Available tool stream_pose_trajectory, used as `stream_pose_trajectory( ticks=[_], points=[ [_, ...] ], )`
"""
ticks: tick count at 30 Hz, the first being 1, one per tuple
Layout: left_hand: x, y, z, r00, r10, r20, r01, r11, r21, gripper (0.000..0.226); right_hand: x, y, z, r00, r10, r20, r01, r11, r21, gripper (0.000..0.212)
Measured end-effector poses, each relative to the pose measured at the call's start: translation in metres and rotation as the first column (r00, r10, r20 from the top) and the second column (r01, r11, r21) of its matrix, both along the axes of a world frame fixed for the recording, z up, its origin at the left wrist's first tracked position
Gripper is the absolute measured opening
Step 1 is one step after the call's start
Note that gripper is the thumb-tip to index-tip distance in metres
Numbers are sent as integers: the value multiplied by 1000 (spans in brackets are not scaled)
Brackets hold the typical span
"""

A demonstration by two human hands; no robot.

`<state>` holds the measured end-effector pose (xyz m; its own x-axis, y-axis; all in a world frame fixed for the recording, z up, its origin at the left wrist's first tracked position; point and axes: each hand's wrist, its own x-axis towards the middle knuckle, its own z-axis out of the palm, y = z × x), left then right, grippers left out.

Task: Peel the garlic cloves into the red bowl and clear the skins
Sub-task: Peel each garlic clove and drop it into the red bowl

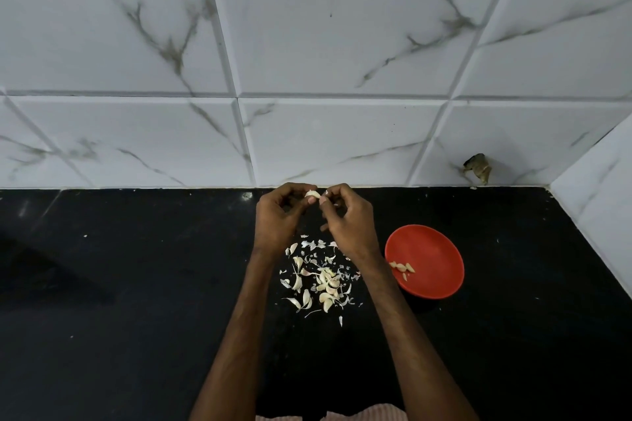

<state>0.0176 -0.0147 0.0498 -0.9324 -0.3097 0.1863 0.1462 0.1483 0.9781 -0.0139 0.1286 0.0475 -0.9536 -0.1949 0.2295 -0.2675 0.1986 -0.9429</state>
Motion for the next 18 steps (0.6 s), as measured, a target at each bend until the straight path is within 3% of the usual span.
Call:
stream_pose_trajectory(
  ticks=[7, 13, 18],
  points=[
    [1, -2, 4, 1000, -1, -17, 0, 998, -65, 18, -2, 3, 1, 996, 76, 49, -70, 992, -105, 7],
    [2, 6, 6, 998, 30, -52, -37, 990, -138, 19, -4, 7, -3, 999, 37, 36, -38, 999, 22, 19],
    [1, 7, 5, 999, 32, -42, -38, 989, -141, 19, -6, 7, -5, 997, 47, 62, -46, 999, -9, 16]
  ],
)
